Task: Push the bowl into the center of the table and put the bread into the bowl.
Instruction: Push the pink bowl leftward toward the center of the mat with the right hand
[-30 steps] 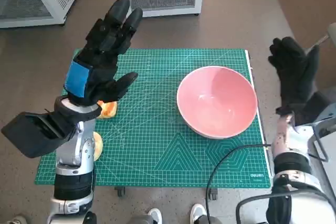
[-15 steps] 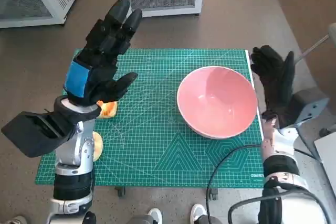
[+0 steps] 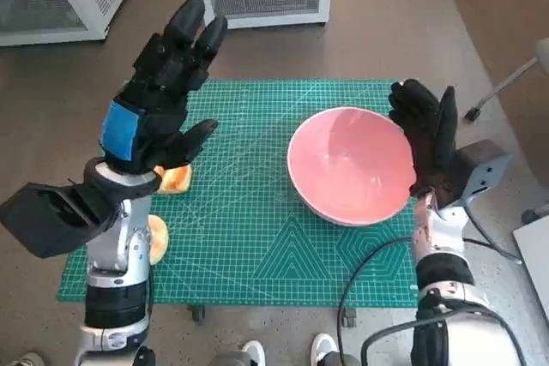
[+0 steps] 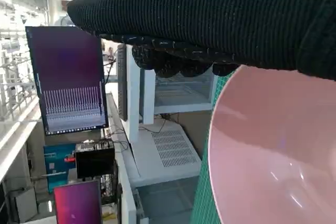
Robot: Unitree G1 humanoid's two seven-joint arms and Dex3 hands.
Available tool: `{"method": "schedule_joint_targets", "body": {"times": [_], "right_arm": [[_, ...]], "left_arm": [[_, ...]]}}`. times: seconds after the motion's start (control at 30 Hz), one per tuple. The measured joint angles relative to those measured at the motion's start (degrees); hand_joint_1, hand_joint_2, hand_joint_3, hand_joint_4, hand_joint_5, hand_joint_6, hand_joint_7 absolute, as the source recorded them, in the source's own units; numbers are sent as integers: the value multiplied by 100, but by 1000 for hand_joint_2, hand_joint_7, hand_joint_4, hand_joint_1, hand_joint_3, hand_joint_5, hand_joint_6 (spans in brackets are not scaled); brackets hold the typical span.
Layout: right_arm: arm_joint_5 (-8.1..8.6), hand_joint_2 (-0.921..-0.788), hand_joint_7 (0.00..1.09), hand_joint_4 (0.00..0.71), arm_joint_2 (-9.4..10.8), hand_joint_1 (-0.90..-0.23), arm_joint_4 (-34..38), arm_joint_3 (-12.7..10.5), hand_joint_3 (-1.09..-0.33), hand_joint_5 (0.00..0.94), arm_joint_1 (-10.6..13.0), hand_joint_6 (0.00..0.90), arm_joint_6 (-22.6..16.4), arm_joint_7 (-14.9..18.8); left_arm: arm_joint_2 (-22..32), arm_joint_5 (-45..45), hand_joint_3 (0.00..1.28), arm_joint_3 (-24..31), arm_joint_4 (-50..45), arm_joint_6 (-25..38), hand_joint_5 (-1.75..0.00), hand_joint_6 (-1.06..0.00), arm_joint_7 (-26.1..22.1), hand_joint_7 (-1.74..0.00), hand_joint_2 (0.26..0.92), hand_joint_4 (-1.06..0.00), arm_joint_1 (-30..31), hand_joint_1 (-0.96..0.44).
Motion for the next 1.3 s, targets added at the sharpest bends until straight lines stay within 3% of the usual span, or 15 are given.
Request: {"method": "schedule_joint_targets", "body": {"times": [0.53,1.3], "right_arm": [[0,-921,192,188,399,-692,28,33,-893,6,-35,194,254,-14],[-2,-921,201,198,907,-742,68,119,-841,7,-438,209,574,-109]], "left_arm": [[115,-31,300,80,-121,139,0,-202,30,-25,921,-195,176,-661],[141,-32,290,136,-201,145,-1,-204,74,-22,921,-183,313,-637]]}}
